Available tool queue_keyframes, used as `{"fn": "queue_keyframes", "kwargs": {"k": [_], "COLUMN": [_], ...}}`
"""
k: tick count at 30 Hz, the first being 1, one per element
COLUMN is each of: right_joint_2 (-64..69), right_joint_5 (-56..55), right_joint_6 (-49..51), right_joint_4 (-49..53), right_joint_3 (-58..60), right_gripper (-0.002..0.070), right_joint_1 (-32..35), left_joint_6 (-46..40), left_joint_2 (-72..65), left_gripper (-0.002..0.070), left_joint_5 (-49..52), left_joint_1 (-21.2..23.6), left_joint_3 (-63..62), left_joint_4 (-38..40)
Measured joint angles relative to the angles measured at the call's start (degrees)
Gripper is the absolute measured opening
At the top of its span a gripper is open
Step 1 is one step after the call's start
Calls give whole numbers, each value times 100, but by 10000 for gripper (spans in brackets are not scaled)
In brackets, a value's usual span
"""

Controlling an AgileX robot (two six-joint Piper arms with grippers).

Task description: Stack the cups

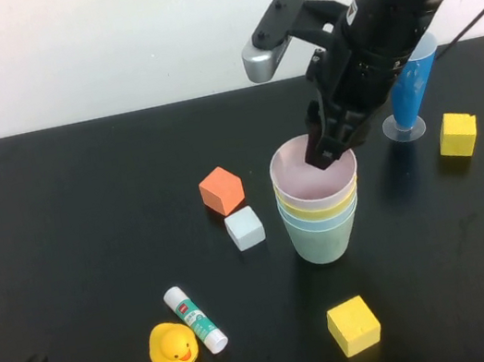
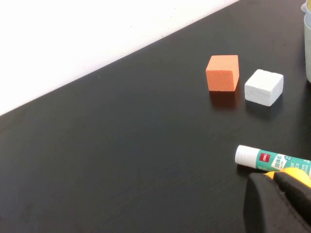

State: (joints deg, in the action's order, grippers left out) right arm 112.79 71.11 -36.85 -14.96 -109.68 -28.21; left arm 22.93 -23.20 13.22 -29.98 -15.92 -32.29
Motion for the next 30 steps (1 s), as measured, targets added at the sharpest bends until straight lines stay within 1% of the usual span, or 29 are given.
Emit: {"fn": "queue_keyframes", "kwargs": {"k": [7, 11, 13, 15, 18, 21, 25, 27, 30], "right_joint_2": [-13, -164, -339, -596, -1031, -1526, -2275, -2722, -3435], "right_joint_5": [0, 11, 11, 22, 22, 22, 22, 22, -115], "right_joint_6": [-4, -4, -14, -16, -26, 27, 143, 206, 344], "right_joint_4": [-111, -140, -152, -89, 414, 1313, 2224, 2362, 2294], "right_joint_3": [-301, -770, -1015, -1088, -1042, -685, 308, 985, 2020], "right_gripper": [248, 230, 194, 137, 47, 13, 0, -1, -1], "right_joint_1": [0, 0, 0, 0, 0, 0, 0, 0, 0], "left_joint_6": [0, 0, 0, 0, 0, 0, 52, 88, 110], "left_joint_2": [0, 0, 0, 0, 0, 0, 0, 0, 0], "left_gripper": [2, 1, 1, 1, 1, 1, 1, 1, 1], "left_joint_5": [0, -33, -90, -141, -207, -231, -282, -292, -303], "left_joint_1": [0, 0, 0, 0, 0, 0, 0, 0, 0], "left_joint_3": [0, 0, 0, 0, 0, 0, 0, 0, 0], "left_joint_4": [0, 0, 0, 0, 0, 0, 0, 0, 0]}}
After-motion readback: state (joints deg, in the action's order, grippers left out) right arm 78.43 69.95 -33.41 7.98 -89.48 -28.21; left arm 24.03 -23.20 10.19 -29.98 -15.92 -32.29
